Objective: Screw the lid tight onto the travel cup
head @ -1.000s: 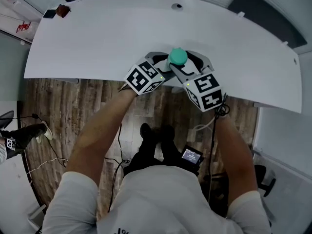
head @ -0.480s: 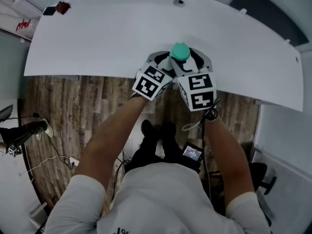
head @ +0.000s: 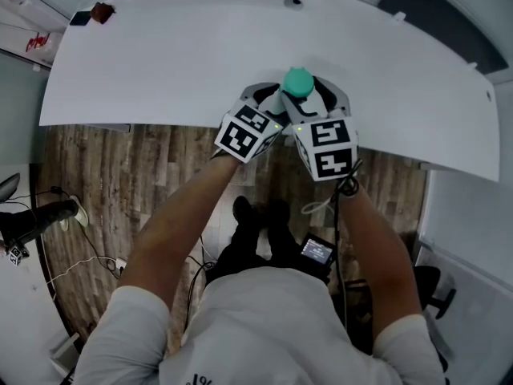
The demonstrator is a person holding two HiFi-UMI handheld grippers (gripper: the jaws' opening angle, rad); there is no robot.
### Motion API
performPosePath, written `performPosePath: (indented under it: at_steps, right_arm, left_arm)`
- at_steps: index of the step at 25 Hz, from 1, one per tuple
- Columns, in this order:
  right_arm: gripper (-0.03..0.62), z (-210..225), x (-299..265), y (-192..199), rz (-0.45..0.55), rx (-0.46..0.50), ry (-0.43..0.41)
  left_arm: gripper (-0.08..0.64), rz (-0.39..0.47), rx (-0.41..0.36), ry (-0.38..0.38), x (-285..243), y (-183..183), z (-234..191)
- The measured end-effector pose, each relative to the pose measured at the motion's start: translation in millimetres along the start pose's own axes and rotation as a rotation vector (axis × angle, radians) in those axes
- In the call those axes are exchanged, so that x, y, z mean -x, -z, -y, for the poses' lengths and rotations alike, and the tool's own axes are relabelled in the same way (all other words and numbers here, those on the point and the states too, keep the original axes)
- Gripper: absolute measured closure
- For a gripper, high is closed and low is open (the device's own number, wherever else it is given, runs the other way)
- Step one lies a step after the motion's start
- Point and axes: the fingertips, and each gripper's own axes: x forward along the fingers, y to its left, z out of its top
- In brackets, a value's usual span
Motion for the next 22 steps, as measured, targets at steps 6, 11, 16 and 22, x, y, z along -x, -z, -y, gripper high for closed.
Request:
performPosePath:
  at_steps: [6, 11, 16, 22]
  right_arm:
    - [0.311, -4.1, -2.6, 0.3, -0.009, 0.104, -0.145]
    - [0.311, -3.7, -3.3, 1.6, -0.007, 0.090, -0.127]
    - [0.311, -4.3, -1.2, -2.8, -0.023, 0.036, -0.002]
    - [0.311, -2.1, -3.3, -2.2, -0.033, -0.005, 0.082]
  left_arm:
    - [0.268, -0.061, -0.135, 0.156, 0.8, -2.2, 0.1]
    - [0.268, -0.055, -0.109, 0.131, -0.8, -2.2, 0.4]
    - [0.270, -0.012, -0.044, 0.006, -1.2, -1.3, -4.3]
    - [0.270, 0.003, 0.010, -0.098, -3.9, -1.8, -6.2]
